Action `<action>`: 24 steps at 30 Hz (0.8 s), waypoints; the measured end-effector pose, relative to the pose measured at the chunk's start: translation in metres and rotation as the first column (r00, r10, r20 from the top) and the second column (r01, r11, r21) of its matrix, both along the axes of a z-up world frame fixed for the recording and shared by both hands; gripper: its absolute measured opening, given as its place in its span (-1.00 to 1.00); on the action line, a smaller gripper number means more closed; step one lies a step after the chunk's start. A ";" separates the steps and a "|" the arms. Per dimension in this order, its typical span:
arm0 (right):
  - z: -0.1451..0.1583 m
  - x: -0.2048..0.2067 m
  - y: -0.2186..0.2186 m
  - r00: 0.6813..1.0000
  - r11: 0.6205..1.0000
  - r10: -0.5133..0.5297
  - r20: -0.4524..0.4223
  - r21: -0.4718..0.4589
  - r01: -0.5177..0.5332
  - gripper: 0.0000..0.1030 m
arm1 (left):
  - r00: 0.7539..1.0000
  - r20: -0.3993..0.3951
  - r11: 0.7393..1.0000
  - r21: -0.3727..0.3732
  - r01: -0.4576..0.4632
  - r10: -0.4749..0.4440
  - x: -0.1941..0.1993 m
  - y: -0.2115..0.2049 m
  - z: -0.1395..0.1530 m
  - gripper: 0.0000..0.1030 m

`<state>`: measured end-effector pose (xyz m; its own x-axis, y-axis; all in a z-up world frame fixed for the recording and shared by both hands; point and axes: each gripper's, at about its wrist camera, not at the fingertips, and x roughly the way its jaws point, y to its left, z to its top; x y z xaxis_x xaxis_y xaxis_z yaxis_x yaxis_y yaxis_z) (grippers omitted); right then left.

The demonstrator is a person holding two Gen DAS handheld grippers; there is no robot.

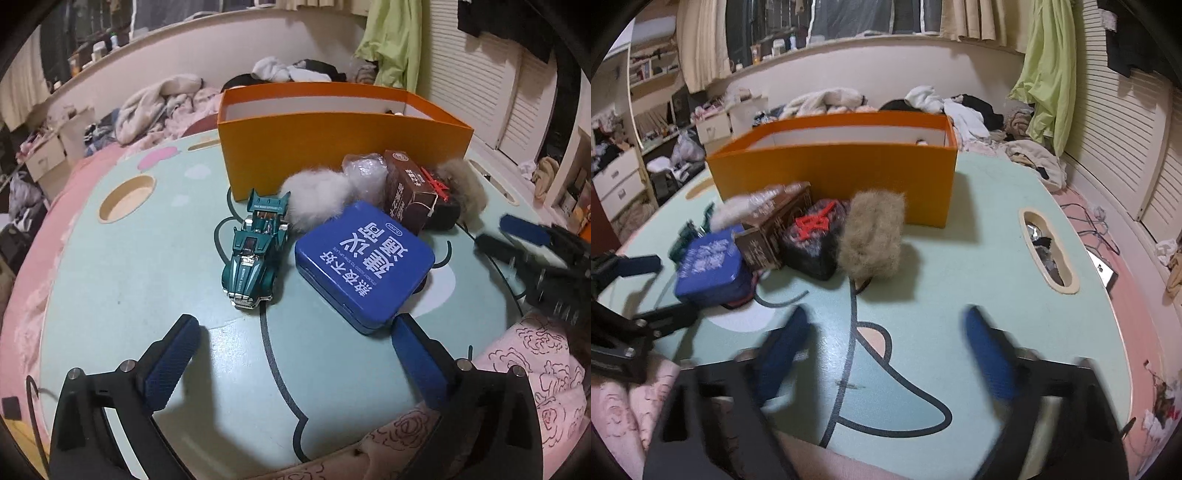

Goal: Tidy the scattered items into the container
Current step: 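Grasp the black cloth item inside the box with the right gripper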

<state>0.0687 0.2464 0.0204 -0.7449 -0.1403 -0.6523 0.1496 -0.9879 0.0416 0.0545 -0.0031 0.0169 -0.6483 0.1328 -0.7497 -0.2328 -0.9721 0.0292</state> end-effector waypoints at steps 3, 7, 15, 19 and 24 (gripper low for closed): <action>0.036 -0.007 0.005 0.996 1.000 0.000 -0.084 -0.015 -0.001 -0.09 | 1.000 -0.002 1.000 0.004 0.002 -0.002 0.001 0.000 -0.002 1.00; 0.097 -0.068 0.008 0.995 0.997 0.059 0.077 -0.058 -0.055 -0.18 | 1.000 -0.004 1.000 0.005 0.002 -0.002 0.002 0.001 -0.002 1.00; 0.076 -0.196 -0.006 0.829 0.997 0.046 0.558 -0.076 -0.005 -0.18 | 1.000 -0.010 1.000 0.010 0.005 -0.005 0.003 0.002 -0.004 1.00; 0.049 -0.210 -0.014 0.804 1.000 -0.023 0.595 0.027 0.008 -0.40 | 1.000 -0.018 1.000 0.010 0.011 -0.011 0.004 0.003 -0.003 1.00; 0.064 -0.196 -0.022 0.879 0.998 -0.045 0.475 0.059 0.019 -0.63 | 1.000 -0.018 1.000 0.019 0.012 -0.011 0.003 0.002 -0.004 1.00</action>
